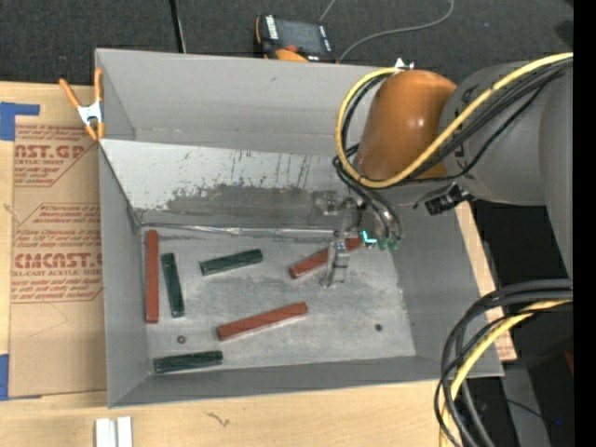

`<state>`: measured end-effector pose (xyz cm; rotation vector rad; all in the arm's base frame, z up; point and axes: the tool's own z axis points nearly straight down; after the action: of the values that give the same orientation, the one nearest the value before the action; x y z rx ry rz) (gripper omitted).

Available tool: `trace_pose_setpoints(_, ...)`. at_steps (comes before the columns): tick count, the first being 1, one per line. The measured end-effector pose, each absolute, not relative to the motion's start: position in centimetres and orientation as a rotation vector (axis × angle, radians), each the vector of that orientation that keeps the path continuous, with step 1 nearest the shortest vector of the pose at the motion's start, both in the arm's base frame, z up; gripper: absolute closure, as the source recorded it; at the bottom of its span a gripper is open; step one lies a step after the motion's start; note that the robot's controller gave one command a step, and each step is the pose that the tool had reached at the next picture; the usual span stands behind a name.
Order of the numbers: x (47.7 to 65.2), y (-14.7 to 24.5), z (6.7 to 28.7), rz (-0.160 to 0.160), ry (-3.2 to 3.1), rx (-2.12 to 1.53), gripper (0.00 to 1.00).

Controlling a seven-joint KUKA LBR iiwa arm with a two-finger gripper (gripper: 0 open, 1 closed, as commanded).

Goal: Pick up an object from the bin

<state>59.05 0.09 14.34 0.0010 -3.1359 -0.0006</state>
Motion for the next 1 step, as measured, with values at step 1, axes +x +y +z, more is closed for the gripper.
trace_pose_setpoints(1, 59.16, -4.66, 6.47, 0.001, -3.134, 0.099, 0.0)
